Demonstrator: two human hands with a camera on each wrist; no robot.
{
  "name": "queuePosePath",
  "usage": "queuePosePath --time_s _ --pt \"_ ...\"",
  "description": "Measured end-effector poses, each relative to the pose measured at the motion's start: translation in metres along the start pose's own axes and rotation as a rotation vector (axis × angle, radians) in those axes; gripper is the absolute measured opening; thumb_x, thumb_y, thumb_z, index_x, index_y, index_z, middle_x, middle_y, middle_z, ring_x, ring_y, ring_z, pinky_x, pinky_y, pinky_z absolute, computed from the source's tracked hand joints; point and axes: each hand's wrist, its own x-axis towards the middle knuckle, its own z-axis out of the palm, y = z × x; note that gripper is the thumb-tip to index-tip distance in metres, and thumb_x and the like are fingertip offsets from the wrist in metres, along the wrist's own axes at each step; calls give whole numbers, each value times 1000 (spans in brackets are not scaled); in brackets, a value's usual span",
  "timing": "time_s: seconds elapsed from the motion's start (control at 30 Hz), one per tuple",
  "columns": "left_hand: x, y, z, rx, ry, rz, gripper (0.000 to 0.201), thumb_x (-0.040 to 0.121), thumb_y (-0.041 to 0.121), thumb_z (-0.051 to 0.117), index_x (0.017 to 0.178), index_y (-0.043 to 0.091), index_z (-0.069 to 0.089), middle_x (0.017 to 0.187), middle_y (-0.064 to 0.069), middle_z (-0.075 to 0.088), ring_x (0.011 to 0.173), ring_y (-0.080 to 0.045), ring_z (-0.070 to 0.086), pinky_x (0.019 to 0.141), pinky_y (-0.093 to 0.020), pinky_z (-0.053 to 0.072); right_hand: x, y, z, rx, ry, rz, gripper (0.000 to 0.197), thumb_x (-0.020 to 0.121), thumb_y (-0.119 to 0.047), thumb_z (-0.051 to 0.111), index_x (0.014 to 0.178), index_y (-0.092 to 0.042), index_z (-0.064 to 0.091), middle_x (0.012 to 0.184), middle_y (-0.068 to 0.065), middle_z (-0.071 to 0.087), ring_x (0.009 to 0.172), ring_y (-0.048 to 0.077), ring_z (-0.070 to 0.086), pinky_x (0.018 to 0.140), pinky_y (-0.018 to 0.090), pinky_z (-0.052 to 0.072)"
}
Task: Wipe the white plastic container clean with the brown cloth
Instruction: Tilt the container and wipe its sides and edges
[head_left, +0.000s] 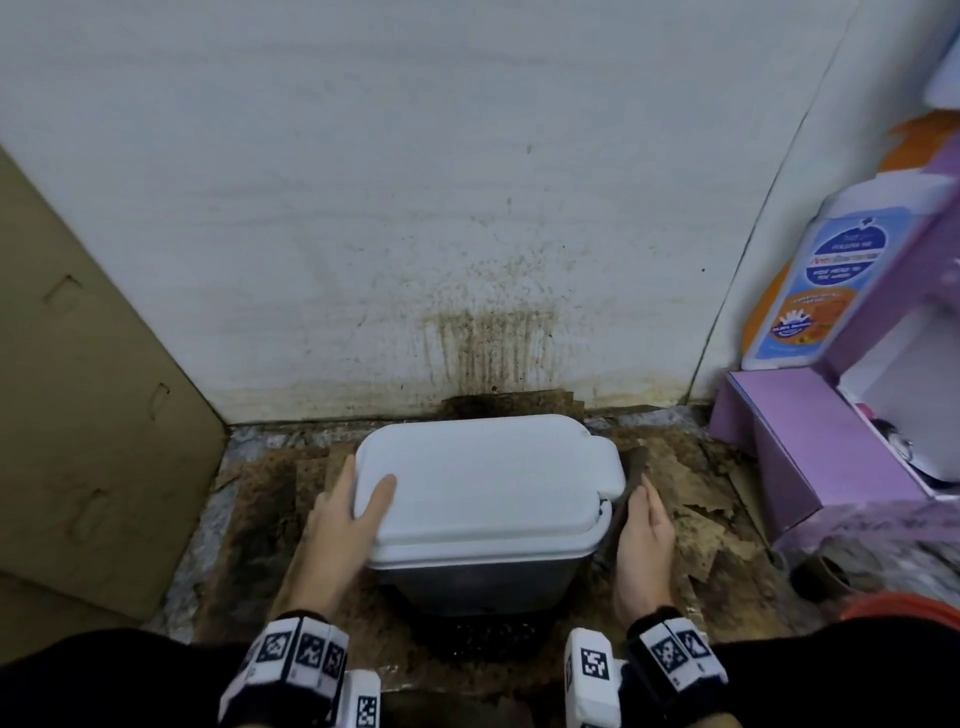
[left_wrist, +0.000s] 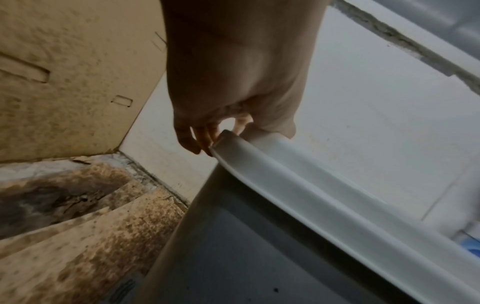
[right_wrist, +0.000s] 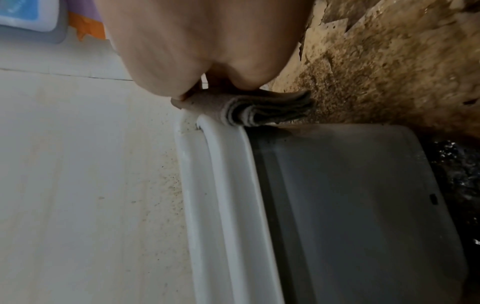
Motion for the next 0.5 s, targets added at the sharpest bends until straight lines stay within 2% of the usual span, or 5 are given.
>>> queuePosePath --time_s 0.1,0.2,0.3,0.4,0.5 --pt "-16 14 6 264 254 29 75 99 59 48 162 29 19 148 -19 34 137 -38 30 113 -53 27 -4 0 4 47 -2 1 41 109 -24 41 148 -12 48 143 -4 53 128 10 49 105 25 36" --pt "-27 26 14 250 449 139 74 101 42 54 160 12 20 150 -20 34 139 -40 29 112 -56 27 -19 -7 14 91 -66 -25 38 107 -31 48 143 -21 54 134 -12 59 121 3 55 106 26 40" --pt "-33 41 20 231 442 278 63 101 36 55 154 13 31 152 -13 37 142 -33 29 116 -53 27 -35 -10 28 70 -159 -95 30 102 -34 56 132 -38 57 127 -22 64 117 -5 59 103 28 47" --pt "-40 65 26 211 326 440 52 103 43 47 149 21 40 154 -3 37 145 -23 28 118 -44 23 -50 -8 44 23 -227 -153 38 101 -41 57 139 -35 58 135 -19 64 127 1 57 105 33 50" --pt "-33 88 25 275 243 584 56 101 55 37 147 23 41 160 1 30 149 -19 23 120 -42 22 -62 -6 58 -87 -243 -205 44 101 -55 49 143 -40 53 128 -36 61 121 -9 57 102 33 52"
